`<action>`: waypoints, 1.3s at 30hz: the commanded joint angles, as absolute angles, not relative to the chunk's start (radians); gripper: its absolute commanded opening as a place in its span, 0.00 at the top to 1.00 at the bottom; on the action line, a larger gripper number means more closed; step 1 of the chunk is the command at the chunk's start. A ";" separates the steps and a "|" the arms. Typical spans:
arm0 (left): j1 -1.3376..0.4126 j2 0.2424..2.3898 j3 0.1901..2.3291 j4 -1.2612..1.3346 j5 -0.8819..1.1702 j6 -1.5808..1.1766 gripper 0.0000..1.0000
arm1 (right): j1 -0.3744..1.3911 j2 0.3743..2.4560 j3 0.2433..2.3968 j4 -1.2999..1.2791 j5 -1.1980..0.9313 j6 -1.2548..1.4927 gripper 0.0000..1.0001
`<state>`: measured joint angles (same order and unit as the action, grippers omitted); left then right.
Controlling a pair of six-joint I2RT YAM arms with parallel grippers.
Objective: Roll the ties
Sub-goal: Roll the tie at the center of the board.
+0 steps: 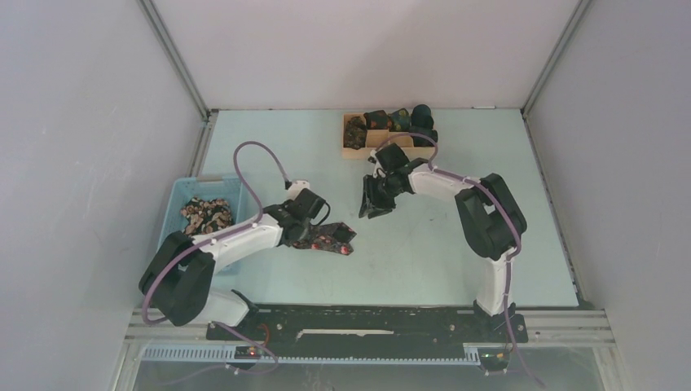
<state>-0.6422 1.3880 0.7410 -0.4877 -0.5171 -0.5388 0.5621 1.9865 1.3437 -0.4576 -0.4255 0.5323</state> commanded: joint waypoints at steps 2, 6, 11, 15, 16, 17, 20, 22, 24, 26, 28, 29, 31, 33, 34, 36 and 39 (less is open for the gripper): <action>-0.680 1.431 0.805 -0.562 -0.642 -0.523 0.93 | 0.550 1.919 1.328 -0.473 -0.412 0.510 0.63; -0.708 1.472 0.840 -0.599 -0.692 -0.531 0.94 | 0.535 1.902 1.324 -0.481 -0.410 0.504 0.63; -0.736 1.519 0.873 -0.632 -0.735 -0.542 0.94 | 0.524 1.881 1.322 -0.492 -0.407 0.497 0.63; -0.753 1.549 0.894 -0.652 -0.758 -0.548 0.94 | 0.515 1.868 1.316 -0.493 -0.408 0.495 0.63; -0.757 1.554 0.898 -0.654 -0.760 -0.550 0.94 | 0.514 1.866 1.314 -0.493 -0.408 0.494 0.63; -0.759 1.559 0.901 -0.657 -0.763 -0.550 0.94 | 0.513 1.864 1.309 -0.493 -0.408 0.494 0.63; -0.765 1.570 0.907 -0.667 -0.773 -0.554 0.94 | 0.509 1.857 1.302 -0.491 -0.408 0.494 0.63; -0.771 1.580 0.915 -0.675 -0.783 -0.557 0.95 | 0.509 1.853 1.297 -0.491 -0.408 0.493 0.63; -0.778 1.591 0.923 -0.688 -0.793 -0.559 0.95 | 0.507 1.850 1.294 -0.490 -0.408 0.492 0.63; -0.785 1.601 0.932 -0.696 -0.802 -0.564 0.95 | 0.506 1.846 1.290 -0.489 -0.410 0.492 0.63; -0.795 1.612 0.943 -0.709 -0.814 -0.569 0.95 | 0.504 1.840 1.289 -0.488 -0.410 0.492 0.63; -0.799 1.616 0.947 -0.714 -0.820 -0.573 0.95 | 0.503 1.837 1.285 -0.488 -0.410 0.492 0.64; -0.810 1.626 0.958 -0.729 -0.833 -0.580 0.95 | 0.502 1.831 1.282 -0.489 -0.410 0.492 0.64; -0.823 1.633 0.969 -0.743 -0.844 -0.587 0.95 | 0.498 1.821 1.278 -0.488 -0.410 0.491 0.64; -0.828 1.636 0.975 -0.749 -0.848 -0.589 0.95 | 0.496 1.817 1.277 -0.489 -0.410 0.491 0.64; -0.841 1.646 0.988 -0.760 -0.859 -0.593 0.95 | 0.493 1.811 1.272 -0.490 -0.409 0.491 0.64; -0.860 1.667 1.006 -0.778 -0.875 -0.595 0.96 | 0.490 1.803 1.264 -0.489 -0.410 0.489 0.64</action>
